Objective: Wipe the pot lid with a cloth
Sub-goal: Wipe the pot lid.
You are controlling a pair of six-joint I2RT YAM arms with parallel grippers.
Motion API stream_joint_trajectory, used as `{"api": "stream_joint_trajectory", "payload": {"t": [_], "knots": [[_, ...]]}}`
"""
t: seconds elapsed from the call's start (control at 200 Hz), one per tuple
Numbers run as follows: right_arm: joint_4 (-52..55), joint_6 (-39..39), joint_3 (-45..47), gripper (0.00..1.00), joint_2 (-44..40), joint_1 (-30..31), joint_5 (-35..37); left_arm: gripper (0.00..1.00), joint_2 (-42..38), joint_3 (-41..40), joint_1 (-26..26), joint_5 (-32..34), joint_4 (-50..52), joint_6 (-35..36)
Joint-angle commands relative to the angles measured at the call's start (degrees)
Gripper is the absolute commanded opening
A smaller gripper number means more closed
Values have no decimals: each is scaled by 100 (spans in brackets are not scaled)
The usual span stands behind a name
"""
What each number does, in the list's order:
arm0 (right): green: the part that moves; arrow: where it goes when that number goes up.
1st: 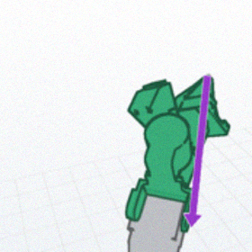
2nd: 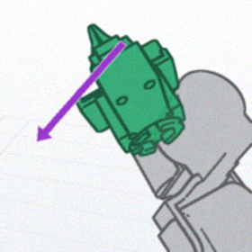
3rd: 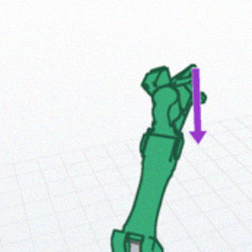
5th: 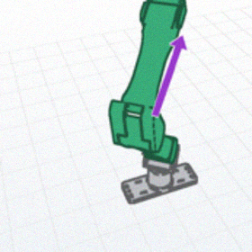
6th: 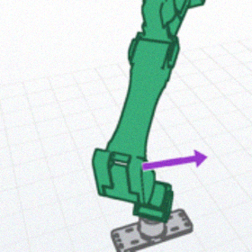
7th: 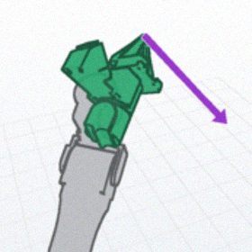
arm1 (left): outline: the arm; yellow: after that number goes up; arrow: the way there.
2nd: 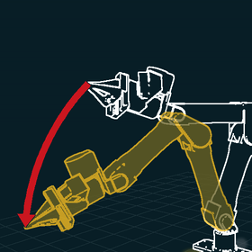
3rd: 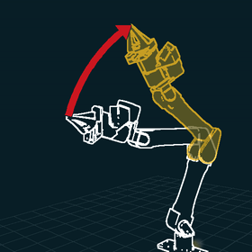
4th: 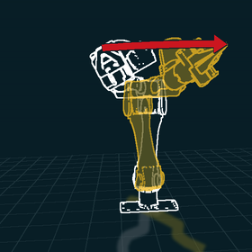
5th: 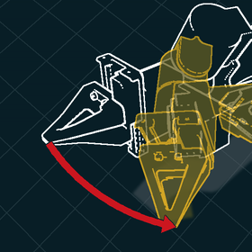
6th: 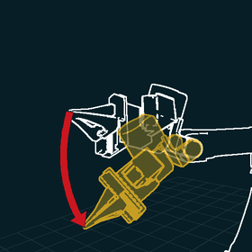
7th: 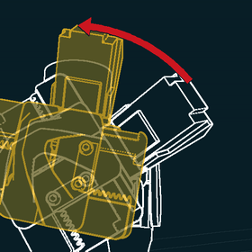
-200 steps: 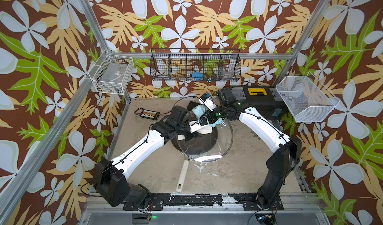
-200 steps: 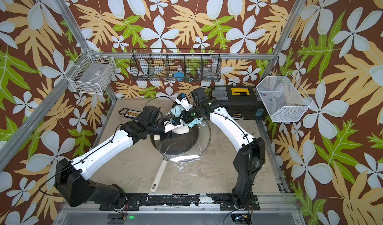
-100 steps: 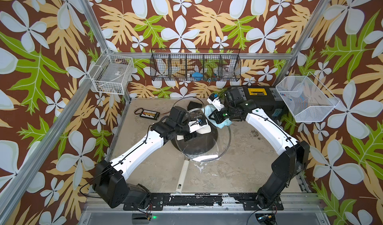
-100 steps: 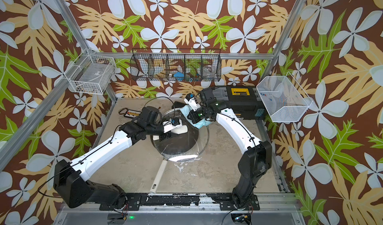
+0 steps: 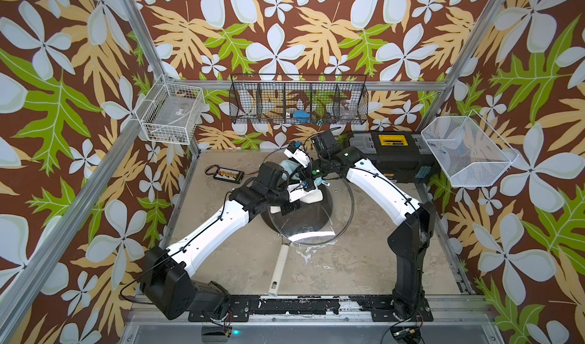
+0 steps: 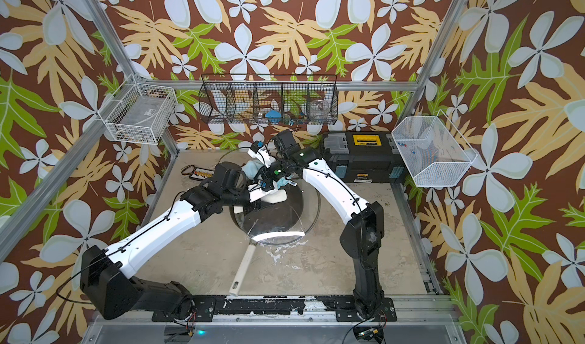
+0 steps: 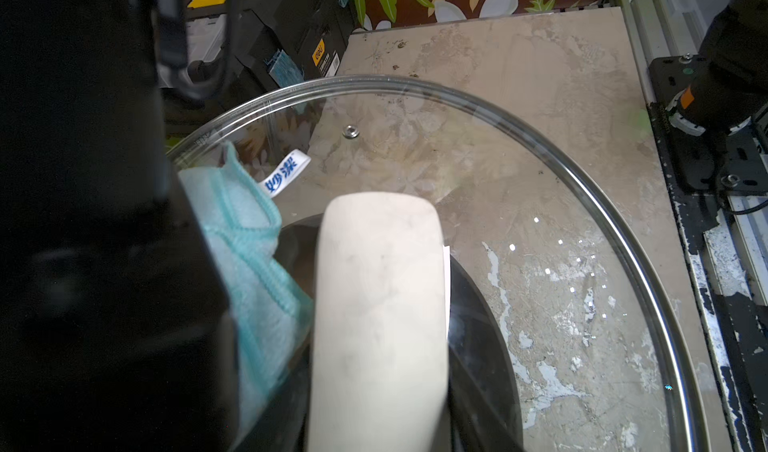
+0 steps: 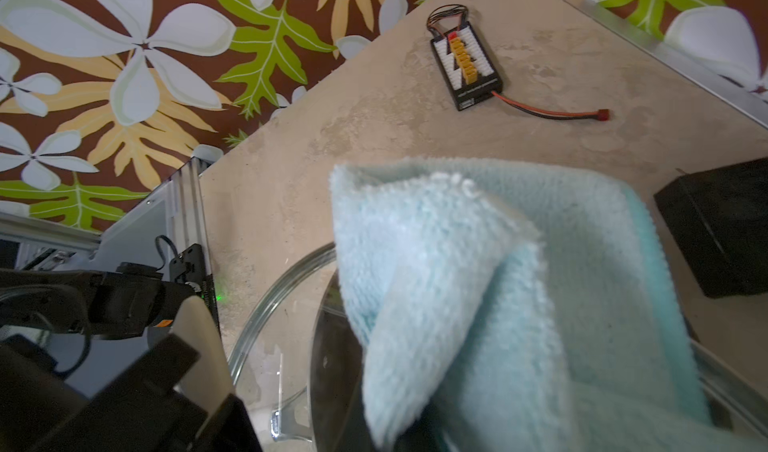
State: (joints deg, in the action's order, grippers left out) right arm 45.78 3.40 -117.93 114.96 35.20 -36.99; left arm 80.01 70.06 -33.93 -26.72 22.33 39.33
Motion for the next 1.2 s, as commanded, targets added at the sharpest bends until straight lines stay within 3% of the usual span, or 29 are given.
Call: {"api": "stream_joint_trajectory", "payload": {"t": [0.0, 0.265, 0.555, 1.196], "knots": [[163, 45, -217, 0, 179, 72, -833, 0, -82, 33, -17, -294, -1062, 119], [471, 275, -200, 0, 266, 108, -1370, 0, -67, 16, -17, -295, -1138, 115], [181, -137, 254, 0, -158, 12, 565, 0, -55, 0, -17, -80, -1346, -365], [-113, -239, 2211, 0, -1656, -950, 1198, 0, -239, -195, 58, 1024, -1986, -1206]]}}
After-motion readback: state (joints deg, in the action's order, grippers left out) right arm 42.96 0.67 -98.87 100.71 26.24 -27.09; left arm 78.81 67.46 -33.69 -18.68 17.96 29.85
